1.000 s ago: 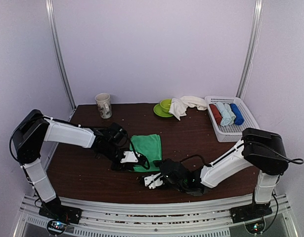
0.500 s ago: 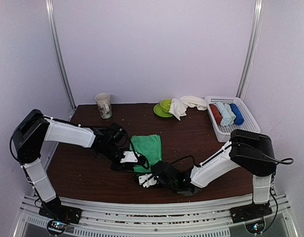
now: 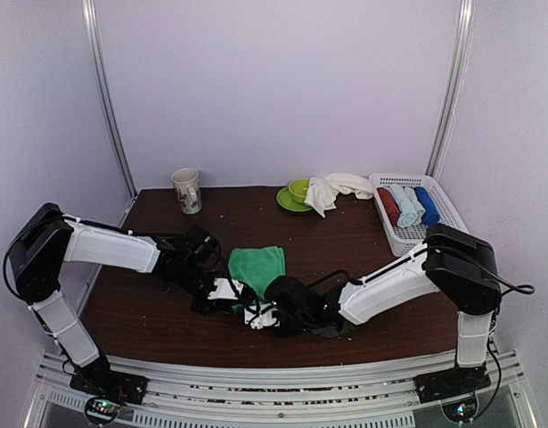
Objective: Roll the towels
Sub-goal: Roll the towel at the center of the board.
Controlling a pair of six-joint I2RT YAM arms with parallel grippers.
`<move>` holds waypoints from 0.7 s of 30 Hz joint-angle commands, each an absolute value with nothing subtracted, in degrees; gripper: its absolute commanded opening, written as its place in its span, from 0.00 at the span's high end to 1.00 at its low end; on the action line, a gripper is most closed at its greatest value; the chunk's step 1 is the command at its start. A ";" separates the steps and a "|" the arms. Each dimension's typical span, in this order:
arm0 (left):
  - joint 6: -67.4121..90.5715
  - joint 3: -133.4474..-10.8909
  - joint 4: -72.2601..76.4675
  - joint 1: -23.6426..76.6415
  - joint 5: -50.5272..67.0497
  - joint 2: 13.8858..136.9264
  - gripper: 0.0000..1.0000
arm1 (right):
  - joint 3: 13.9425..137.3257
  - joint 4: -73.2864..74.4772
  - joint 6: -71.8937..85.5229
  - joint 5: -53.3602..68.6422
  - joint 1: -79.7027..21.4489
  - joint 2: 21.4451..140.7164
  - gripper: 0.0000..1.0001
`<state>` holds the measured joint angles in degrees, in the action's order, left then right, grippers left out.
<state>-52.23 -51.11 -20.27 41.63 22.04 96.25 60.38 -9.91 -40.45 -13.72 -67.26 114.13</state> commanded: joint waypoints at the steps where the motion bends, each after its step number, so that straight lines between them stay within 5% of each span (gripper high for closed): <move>1: -52.80 -48.59 -20.39 41.29 20.04 93.38 0.79 | 62.59 0.99 -34.50 -7.66 -65.04 112.71 1.00; 6: -51.88 -45.83 -16.56 41.14 18.42 89.19 0.57 | 65.99 7.23 -31.61 -2.24 -63.51 113.59 1.00; 21: -53.53 -29.03 4.48 41.28 11.32 72.78 0.53 | 83.75 30.20 -25.50 20.00 -57.02 123.76 1.00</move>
